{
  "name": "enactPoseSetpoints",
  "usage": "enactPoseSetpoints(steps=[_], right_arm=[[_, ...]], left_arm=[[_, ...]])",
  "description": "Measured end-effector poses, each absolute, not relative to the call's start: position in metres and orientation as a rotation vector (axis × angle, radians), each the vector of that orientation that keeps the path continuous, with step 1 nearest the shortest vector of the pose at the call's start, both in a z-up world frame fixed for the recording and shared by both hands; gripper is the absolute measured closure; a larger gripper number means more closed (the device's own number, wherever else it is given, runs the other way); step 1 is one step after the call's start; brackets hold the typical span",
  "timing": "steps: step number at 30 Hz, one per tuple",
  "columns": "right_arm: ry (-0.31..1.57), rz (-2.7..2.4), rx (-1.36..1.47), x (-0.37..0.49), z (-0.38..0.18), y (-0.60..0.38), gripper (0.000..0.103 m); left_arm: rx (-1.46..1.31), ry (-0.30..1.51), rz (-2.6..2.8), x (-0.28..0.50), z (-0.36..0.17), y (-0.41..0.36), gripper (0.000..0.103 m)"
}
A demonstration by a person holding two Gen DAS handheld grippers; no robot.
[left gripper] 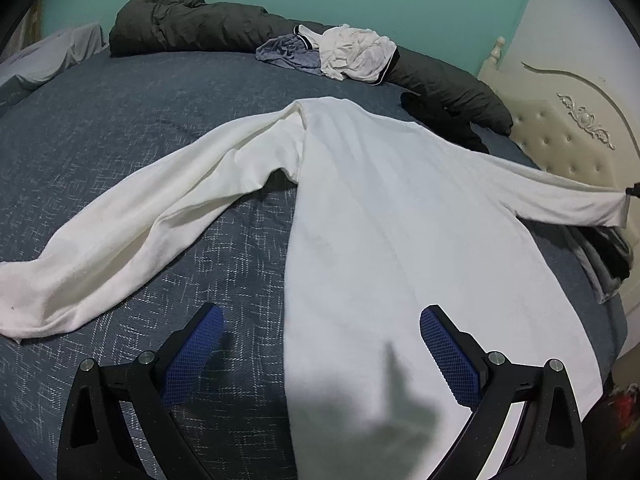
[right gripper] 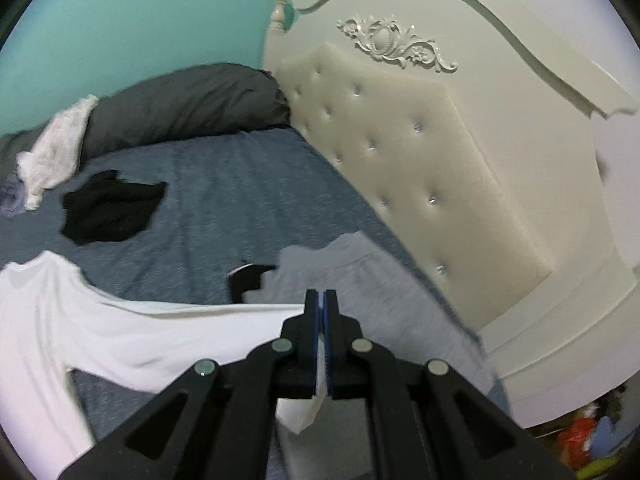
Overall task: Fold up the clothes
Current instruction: 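Lay the sleeve flat and release it from the right gripper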
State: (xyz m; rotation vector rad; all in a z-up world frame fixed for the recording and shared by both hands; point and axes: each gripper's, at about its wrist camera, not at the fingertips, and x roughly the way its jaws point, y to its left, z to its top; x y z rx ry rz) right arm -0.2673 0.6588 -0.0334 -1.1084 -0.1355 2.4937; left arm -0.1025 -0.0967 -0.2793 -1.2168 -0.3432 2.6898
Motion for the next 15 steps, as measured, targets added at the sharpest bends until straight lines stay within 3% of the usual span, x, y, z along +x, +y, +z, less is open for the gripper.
enactPoseSetpoints(steps=[15], right_arm=[[-0.259, 2.33, -1.149, -0.34, -0.06, 0.712, 0.103]], left_arm=[[-1.248, -0.269, 2.661, -0.111, -0.284, -0.076, 0.002]])
